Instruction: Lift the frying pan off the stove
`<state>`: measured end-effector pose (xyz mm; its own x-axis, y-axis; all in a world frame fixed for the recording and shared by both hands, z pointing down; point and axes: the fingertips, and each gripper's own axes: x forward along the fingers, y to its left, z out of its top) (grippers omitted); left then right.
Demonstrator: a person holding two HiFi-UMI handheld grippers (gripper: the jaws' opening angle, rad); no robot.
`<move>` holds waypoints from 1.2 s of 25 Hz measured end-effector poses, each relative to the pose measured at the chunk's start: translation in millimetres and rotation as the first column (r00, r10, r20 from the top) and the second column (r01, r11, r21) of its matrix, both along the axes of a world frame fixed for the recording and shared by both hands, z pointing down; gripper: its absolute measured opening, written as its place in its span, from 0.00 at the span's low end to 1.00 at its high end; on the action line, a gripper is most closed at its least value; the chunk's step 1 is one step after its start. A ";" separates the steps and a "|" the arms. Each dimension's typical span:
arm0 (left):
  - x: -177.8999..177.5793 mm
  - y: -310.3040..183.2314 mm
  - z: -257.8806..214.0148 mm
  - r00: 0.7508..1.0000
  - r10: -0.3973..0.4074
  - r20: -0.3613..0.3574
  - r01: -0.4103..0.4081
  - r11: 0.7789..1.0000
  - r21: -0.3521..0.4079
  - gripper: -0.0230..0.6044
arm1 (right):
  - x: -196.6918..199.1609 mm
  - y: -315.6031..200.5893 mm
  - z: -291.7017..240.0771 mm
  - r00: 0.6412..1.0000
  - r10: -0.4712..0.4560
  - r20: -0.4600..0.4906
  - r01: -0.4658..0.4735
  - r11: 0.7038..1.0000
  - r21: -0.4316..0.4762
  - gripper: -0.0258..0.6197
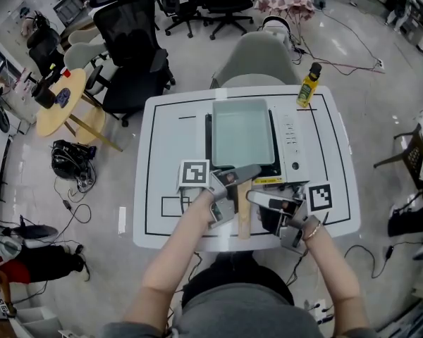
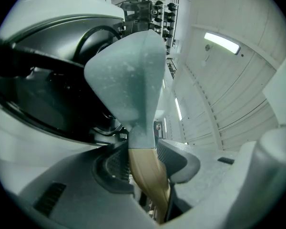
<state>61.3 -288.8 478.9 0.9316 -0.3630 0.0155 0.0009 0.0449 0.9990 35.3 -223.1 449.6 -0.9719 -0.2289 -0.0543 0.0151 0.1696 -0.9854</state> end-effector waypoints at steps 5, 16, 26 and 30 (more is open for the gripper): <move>0.9 -0.1 -1.0 1.000 0.002 -0.010 -0.002 1.000 0.001 0.28 | -10.0 1.9 5.4 0.998 -0.050 0.023 0.051 0.998 -0.029 0.40; -0.7 0.9 -0.6 1.000 0.009 0.004 -0.009 1.000 0.011 0.28 | -17.8 -0.9 5.4 0.995 -0.085 0.045 0.087 0.995 -0.053 0.38; 1.3 1.6 1.0 0.999 0.034 0.029 -0.035 0.999 0.041 0.28 | -23.4 -0.8 14.7 0.989 -0.150 0.004 0.150 0.987 -0.063 0.32; 1.5 1.7 3.0 0.998 0.037 0.048 -0.039 0.998 0.049 0.28 | -25.8 -0.6 18.0 0.986 -0.167 -0.017 0.165 0.984 -0.066 0.28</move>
